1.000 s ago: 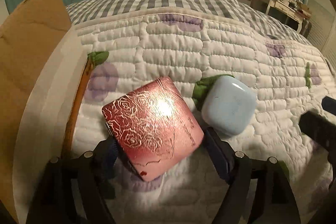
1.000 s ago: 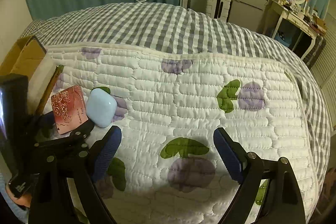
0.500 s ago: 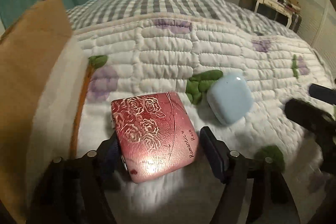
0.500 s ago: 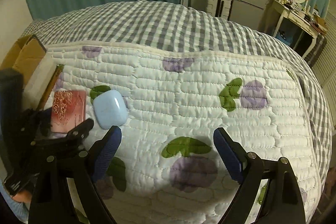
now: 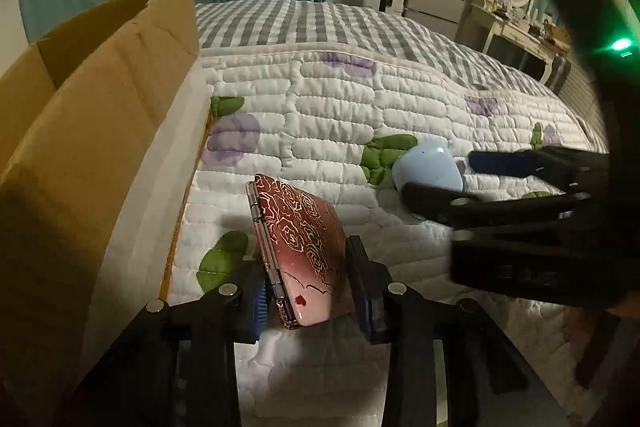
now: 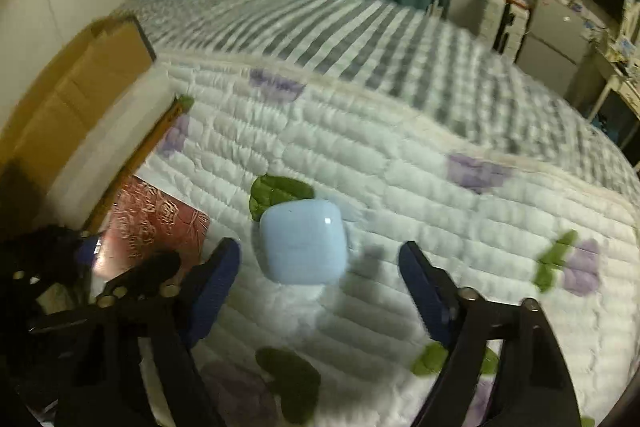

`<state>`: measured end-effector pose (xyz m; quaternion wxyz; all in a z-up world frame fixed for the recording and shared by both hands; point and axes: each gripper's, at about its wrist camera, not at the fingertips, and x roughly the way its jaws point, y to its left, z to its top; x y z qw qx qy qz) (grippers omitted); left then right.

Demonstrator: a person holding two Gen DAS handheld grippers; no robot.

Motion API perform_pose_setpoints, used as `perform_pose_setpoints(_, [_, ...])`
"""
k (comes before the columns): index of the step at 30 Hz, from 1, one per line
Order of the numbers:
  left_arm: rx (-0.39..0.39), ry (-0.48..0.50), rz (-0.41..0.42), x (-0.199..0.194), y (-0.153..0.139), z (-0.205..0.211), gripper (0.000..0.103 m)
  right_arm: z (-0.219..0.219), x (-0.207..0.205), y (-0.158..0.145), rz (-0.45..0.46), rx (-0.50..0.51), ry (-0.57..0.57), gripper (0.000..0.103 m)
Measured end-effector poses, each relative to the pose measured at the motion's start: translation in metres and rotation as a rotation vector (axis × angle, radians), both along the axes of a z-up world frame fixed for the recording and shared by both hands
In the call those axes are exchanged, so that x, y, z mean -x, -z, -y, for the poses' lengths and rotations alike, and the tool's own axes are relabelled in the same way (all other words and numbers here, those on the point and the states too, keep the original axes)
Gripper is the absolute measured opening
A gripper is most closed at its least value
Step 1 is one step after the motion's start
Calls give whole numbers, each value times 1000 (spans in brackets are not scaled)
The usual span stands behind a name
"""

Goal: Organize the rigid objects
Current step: 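Grasp the red rose card case with the left tool while the right tool grasps the blue earbud case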

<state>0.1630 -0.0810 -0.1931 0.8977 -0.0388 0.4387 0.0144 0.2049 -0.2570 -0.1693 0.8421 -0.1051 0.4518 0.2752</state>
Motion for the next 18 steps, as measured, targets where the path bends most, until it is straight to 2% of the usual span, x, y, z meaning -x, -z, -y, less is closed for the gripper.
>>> perform_pose_setpoints(3, [19, -1, -2, -2, 2, -2, 35, -12, -6, 11, -20, 35, -9, 72])
perform_pose_setpoints(4, [15, 2, 0, -2, 2, -1, 36, -14, -7, 14, -18, 56, -2, 64])
perform_pose_setpoints(5, [13, 0, 0, -3, 2, -1, 37, -15, -8, 15, -15, 74, 7, 60])
perform_pose_setpoints(6, [6, -4, -2, -3, 2, -2, 40, -14, -8, 15, -12, 74, 12, 49])
perform_pose_setpoints(12, [-90, 19, -18, -12, 6, 8, 50, 3, -7, 12, -29, 43, 62, 49])
perform_pose_setpoints(18, [-159, 97, -49, -10, 14, 19, 62, 6, -1, 9, -25, 39, 50, 49])
